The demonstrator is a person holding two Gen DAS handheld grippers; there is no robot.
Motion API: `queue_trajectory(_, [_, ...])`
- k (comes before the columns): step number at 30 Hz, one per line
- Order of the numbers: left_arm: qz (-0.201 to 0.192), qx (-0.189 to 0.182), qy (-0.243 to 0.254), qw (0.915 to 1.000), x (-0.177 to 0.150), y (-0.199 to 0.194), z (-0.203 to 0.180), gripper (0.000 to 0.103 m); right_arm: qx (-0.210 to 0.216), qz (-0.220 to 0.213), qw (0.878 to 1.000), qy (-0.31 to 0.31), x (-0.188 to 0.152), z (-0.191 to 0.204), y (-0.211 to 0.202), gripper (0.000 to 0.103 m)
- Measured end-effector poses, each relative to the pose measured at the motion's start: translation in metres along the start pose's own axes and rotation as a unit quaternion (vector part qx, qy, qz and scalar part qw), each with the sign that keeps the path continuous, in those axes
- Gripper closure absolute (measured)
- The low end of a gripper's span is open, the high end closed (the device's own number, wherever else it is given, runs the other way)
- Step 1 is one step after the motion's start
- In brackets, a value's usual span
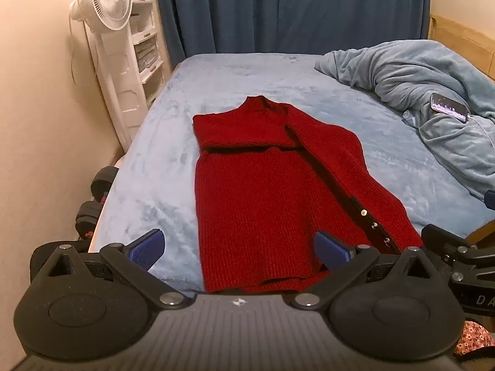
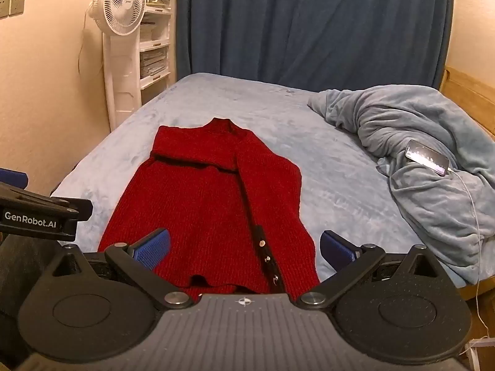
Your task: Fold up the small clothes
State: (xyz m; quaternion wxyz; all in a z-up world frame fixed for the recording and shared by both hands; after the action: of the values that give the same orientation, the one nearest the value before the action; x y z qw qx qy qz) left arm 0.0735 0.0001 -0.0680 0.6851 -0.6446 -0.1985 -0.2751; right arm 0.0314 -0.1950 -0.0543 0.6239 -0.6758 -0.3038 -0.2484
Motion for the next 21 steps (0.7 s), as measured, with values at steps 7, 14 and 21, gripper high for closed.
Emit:
queue_trajectory(7, [0.005, -0.003, -0.001, 1.0000, -0.0007, 0.0002, -0.0004, 0.000, 0.000, 0.003, 1.000, 0.008, -0.0001, -0.0010, 0.0006, 0.001])
queue_trajectory(14, [0.006, -0.006, 0.002, 1.0000, -0.0042, 0.0060, 0.0003, 0.000, 0.000, 0.009, 1.000, -0.001, 0.0067, 0.0045, 0.0073, 0.001])
queue_trajectory(21, [0.009, -0.006, 0.001, 0.9999, -0.0078, 0.0047, -0.0009, 0.000, 0.002, 0.010, 1.000, -0.006, 0.0001, 0.0006, 0.0026, 0.001])
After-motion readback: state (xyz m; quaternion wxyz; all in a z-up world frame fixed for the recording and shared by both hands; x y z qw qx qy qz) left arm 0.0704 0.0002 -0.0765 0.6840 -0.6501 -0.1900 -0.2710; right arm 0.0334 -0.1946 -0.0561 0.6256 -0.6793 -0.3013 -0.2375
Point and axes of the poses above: each gripper's, at about its wrist camera, not at the fingertips, and y roughly the way its jaws point, z to its left, x to its top, the point moved 10 cm from there along y, roughly the way its jaws point, and after that the axes turned 8 degrees about z, right-handed, at the moved point
